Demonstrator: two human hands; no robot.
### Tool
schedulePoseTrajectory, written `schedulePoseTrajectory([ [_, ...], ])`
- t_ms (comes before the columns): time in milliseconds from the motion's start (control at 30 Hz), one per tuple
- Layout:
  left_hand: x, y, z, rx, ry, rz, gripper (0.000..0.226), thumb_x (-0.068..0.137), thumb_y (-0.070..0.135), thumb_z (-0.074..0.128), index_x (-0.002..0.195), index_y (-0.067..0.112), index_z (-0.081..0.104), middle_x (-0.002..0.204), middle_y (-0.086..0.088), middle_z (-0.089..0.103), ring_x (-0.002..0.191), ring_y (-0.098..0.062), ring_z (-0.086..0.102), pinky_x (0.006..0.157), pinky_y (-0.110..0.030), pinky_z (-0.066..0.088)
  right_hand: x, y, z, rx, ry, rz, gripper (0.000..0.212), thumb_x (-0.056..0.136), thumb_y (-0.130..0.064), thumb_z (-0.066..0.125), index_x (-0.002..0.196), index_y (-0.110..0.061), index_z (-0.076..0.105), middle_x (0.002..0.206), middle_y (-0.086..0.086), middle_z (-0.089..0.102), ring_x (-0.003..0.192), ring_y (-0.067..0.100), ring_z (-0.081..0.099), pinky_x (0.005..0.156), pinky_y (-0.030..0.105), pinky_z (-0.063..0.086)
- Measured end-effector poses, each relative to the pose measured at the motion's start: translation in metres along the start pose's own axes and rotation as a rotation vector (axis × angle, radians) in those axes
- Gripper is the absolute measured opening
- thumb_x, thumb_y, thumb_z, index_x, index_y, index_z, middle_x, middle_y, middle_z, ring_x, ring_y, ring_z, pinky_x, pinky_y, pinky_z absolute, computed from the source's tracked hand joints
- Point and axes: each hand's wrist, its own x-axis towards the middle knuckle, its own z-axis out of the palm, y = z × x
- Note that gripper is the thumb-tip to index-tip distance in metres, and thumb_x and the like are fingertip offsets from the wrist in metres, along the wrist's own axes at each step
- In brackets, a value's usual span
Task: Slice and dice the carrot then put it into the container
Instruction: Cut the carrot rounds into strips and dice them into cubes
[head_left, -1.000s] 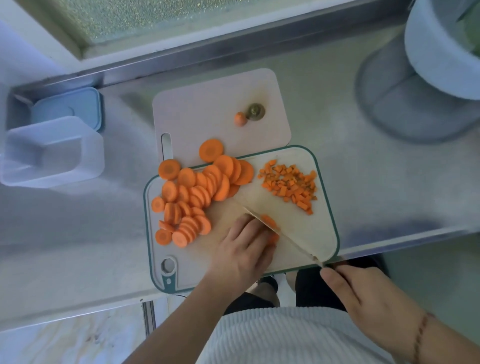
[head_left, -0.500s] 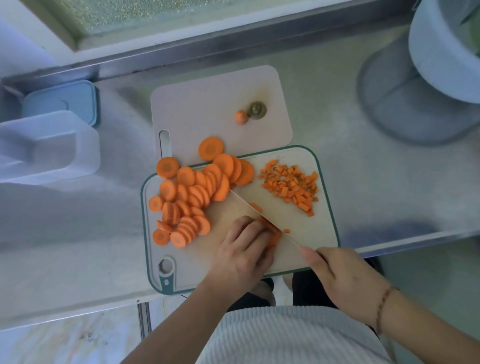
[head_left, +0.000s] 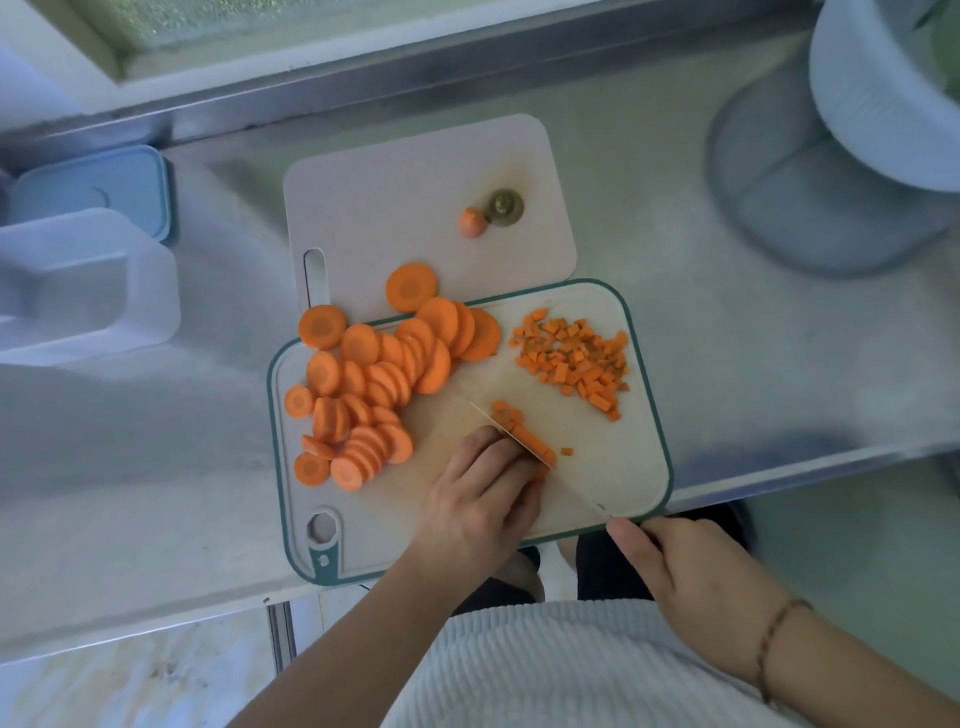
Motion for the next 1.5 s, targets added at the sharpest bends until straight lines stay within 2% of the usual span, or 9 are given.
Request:
schedulePoseTrajectory([
  [200,-0.001,0.001,0.001,0.0,-0.002,-0.006,0.013,0.085,0.003,0.078,0.098,0.001,0.077,0.107,-0.011,0.072,0.111,-0.03,0.063,0.103,-0.034,0.049,-0.002,-0.006,0.0,0.01,0.01,0.016,0.067,0.078,-0.075,0.006,0.06,-0.024,0.045,0.053,-0.003,0.047,0.051,0.01,0.046,0.061,0.034,0.049],
  [433,0.001,0.001,0.0,0.021,0.01,0.013,0.012,0.084,0.003,0.076,0.096,0.0,0.077,0.105,-0.012,0.071,0.11,-0.029,0.062,0.105,-0.031,0.047,0.002,-0.004,0.008,-0.018,0.052,-0.018,0.087,0.072,-0.082,-0.002,0.075,-0.02,0.059,0.072,0.0,0.061,0.068,0.016,0.06,0.072,0.039,0.053],
  [567,0.002,0.002,0.0,0.017,0.007,0.016,0.012,0.083,0.003,0.076,0.096,0.001,0.076,0.104,-0.011,0.071,0.11,-0.029,0.062,0.103,-0.032,0.049,0.004,-0.003,0.008,0.009,0.025,-0.001,0.076,0.08,-0.078,0.009,0.068,-0.016,0.052,0.064,0.002,0.055,0.065,0.021,0.057,0.069,0.04,0.053],
  [767,0.004,0.003,-0.001,-0.02,-0.032,-0.001,0.01,0.086,0.004,0.073,0.095,0.001,0.075,0.104,-0.011,0.069,0.105,-0.033,0.065,0.095,-0.039,0.053,0.002,0.002,0.001,0.078,-0.031,0.0,0.078,0.069,-0.088,0.01,0.054,-0.016,0.038,0.051,0.002,0.045,0.05,0.018,0.045,0.058,0.035,0.046],
  [1000,0.007,0.0,0.0,-0.06,-0.035,-0.003,0.01,0.087,0.008,0.073,0.094,0.001,0.075,0.103,-0.012,0.069,0.104,-0.033,0.064,0.099,-0.037,0.05,0.005,-0.009,-0.008,0.083,-0.036,0.095,0.053,0.091,-0.07,0.021,0.061,-0.028,0.03,0.068,0.008,0.045,0.066,0.022,0.047,0.066,0.029,0.043],
  [1100,0.004,0.0,0.001,-0.062,-0.015,0.005,0.01,0.086,0.006,0.074,0.094,0.0,0.074,0.104,-0.012,0.069,0.106,-0.032,0.064,0.102,-0.033,0.049,0.014,-0.02,-0.003,0.001,-0.029,0.084,0.077,0.077,-0.081,0.013,0.063,-0.015,0.049,0.063,0.006,0.05,0.064,0.024,0.053,0.064,0.03,0.044],
  [1167,0.006,-0.001,0.002,-0.067,0.001,0.016,0.011,0.083,0.004,0.075,0.093,-0.001,0.074,0.1,-0.013,0.069,0.104,-0.031,0.063,0.1,-0.032,0.05,0.027,-0.038,0.0,-0.031,-0.006,0.05,0.076,0.086,-0.077,0.018,0.078,-0.014,0.061,0.069,0.008,0.055,0.072,0.027,0.057,0.068,0.032,0.046],
  [1400,0.005,-0.002,0.001,-0.09,-0.023,0.01,0.012,0.083,0.004,0.076,0.094,0.002,0.071,0.102,-0.01,0.066,0.101,-0.03,0.061,0.094,-0.038,0.052,0.026,-0.016,-0.012,0.037,0.006,0.016,0.081,0.075,-0.083,0.018,0.054,-0.012,0.051,0.053,0.001,0.055,0.054,0.017,0.056,0.06,0.033,0.047],
  [1500,0.004,-0.001,0.003,-0.071,-0.036,0.006,0.01,0.086,0.007,0.073,0.095,0.003,0.071,0.104,-0.01,0.065,0.1,-0.03,0.061,0.094,-0.042,0.052,0.017,0.002,-0.027,0.034,-0.025,0.022,0.069,0.075,-0.079,0.022,0.048,-0.018,0.038,0.038,-0.005,0.041,0.038,0.006,0.042,0.048,0.021,0.038],
])
